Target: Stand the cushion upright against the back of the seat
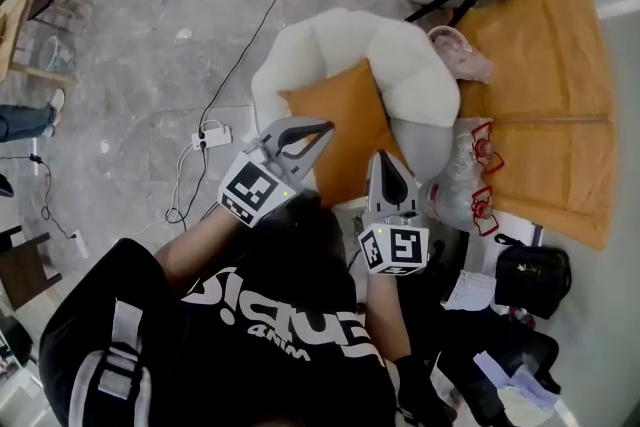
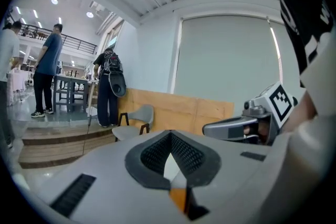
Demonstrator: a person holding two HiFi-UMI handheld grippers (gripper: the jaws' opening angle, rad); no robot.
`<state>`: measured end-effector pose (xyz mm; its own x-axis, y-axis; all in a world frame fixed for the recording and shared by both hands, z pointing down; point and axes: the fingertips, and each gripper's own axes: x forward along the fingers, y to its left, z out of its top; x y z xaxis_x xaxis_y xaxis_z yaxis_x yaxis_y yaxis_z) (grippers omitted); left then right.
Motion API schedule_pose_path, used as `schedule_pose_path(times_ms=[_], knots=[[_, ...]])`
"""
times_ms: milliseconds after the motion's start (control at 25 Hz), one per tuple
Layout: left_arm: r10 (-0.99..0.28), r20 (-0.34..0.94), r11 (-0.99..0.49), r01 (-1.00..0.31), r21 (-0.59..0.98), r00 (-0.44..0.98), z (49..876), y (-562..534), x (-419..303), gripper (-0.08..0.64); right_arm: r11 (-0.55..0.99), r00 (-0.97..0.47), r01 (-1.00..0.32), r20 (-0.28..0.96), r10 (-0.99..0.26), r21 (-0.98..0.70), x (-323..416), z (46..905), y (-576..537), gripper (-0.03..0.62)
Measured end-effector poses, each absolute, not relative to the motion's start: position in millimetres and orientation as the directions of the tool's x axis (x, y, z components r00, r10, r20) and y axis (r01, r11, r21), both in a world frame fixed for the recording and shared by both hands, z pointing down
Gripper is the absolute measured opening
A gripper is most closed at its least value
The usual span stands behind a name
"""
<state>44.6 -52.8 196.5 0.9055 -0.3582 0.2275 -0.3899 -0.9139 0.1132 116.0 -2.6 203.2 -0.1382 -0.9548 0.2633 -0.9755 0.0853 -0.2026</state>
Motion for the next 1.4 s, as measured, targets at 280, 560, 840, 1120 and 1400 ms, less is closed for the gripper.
schedule_pose_path(times_ms=[280, 560, 840, 1120, 1400], knots=[[-0.35, 0.297, -0.897, -0.409, 0.169, 0.889, 260, -71, 56, 0.006, 0.076, -0.148, -0.974, 0.348, -0.926, -0.213, 138, 262, -27, 0.02], [-0.344, 0.411, -0.866, -0.454, 0.208, 0.844, 361, -87, 71, 0.006, 0.066, -0.168, -0.967, 0.418, -0.893, -0.247, 159, 341, -46, 0.02], [-0.321, 0.465, -0.842, -0.473, 0.26, 0.825, 455, -99, 88, 0.006, 0.065, -0.193, -0.962, 0.492, -0.849, -0.266, 166, 437, -63, 0.02], [-0.273, 0.573, -0.806, -0.509, 0.303, 0.773, 568, -101, 75, 0.006, 0.095, -0.269, -0.943, 0.565, -0.78, -0.317, 161, 549, -71, 0.021], [-0.291, 0.662, -0.721, -0.613, 0.322, 0.69, 680, -105, 51, 0.22, 0.009, -0.244, -0.95, 0.72, -0.65, -0.313, 168, 671, -58, 0.262]])
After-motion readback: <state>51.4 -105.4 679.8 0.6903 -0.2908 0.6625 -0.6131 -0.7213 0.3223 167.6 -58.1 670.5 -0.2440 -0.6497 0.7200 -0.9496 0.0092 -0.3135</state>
